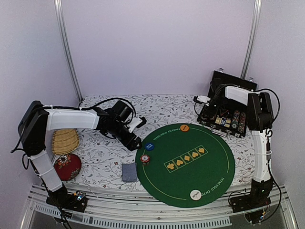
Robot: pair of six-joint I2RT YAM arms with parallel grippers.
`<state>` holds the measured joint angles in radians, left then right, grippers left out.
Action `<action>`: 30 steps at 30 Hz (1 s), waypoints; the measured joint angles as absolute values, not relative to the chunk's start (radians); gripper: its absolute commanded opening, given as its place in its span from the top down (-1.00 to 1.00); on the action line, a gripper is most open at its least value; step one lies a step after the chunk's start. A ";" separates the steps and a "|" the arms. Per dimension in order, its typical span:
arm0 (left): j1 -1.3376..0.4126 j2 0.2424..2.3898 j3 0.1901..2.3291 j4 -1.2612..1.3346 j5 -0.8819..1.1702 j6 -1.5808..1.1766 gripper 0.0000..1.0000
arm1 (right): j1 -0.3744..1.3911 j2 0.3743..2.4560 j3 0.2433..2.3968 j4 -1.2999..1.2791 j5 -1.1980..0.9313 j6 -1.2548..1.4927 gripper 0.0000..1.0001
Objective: Distribute texas hold em gaming equipment
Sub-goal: Pick up the pile of poker chips from the chip case.
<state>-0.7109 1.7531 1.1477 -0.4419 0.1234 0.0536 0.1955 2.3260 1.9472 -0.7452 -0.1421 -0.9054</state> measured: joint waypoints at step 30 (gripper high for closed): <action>-0.710 1.753 1.114 -0.439 0.124 0.053 -0.67 | 0.187 2.316 1.918 -0.779 -0.243 -0.894 -0.02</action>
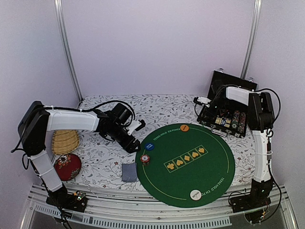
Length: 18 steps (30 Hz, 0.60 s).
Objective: Distribute texas hold em gaming equipment
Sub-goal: Pick up the pile of poker chips from the chip case.
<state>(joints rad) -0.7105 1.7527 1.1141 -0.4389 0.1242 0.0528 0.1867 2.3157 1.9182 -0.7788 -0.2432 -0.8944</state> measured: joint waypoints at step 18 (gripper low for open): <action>-0.710 1.753 1.112 -0.439 0.128 0.053 -0.67 | 0.183 2.332 1.958 -0.804 -0.241 -0.851 -0.20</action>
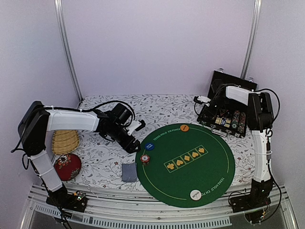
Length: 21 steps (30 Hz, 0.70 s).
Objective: Distribute texas hold em gaming equipment
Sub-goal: Pick up the pile of poker chips from the chip case.
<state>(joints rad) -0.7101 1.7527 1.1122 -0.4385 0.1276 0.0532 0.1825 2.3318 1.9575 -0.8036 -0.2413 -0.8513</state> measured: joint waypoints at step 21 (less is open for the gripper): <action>-0.710 1.753 1.112 -0.439 0.126 0.054 -0.67 | 0.190 2.319 1.946 -0.779 -0.190 -0.834 0.02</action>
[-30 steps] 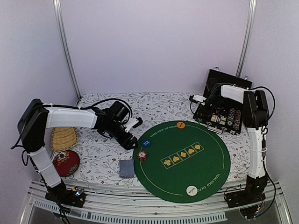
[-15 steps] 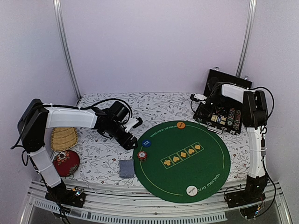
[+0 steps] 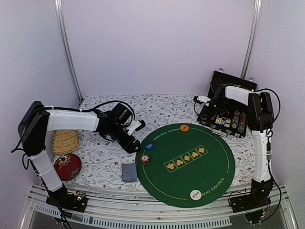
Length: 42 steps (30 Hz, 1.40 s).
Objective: Distribute texas hold em gaming equipment
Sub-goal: Pick up the pile of poker chips from the chip case.
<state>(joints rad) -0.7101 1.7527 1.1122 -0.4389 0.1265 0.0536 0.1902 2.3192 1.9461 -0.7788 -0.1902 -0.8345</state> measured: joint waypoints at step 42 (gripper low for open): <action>-0.708 1.730 1.095 -0.428 0.122 0.053 -0.66 | 0.189 2.347 1.967 -0.790 -0.171 -0.760 0.96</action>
<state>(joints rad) -0.7082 1.7302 1.0950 -0.4278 0.1219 0.0532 0.1886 2.3474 1.9675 -0.7902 -0.1711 -0.7597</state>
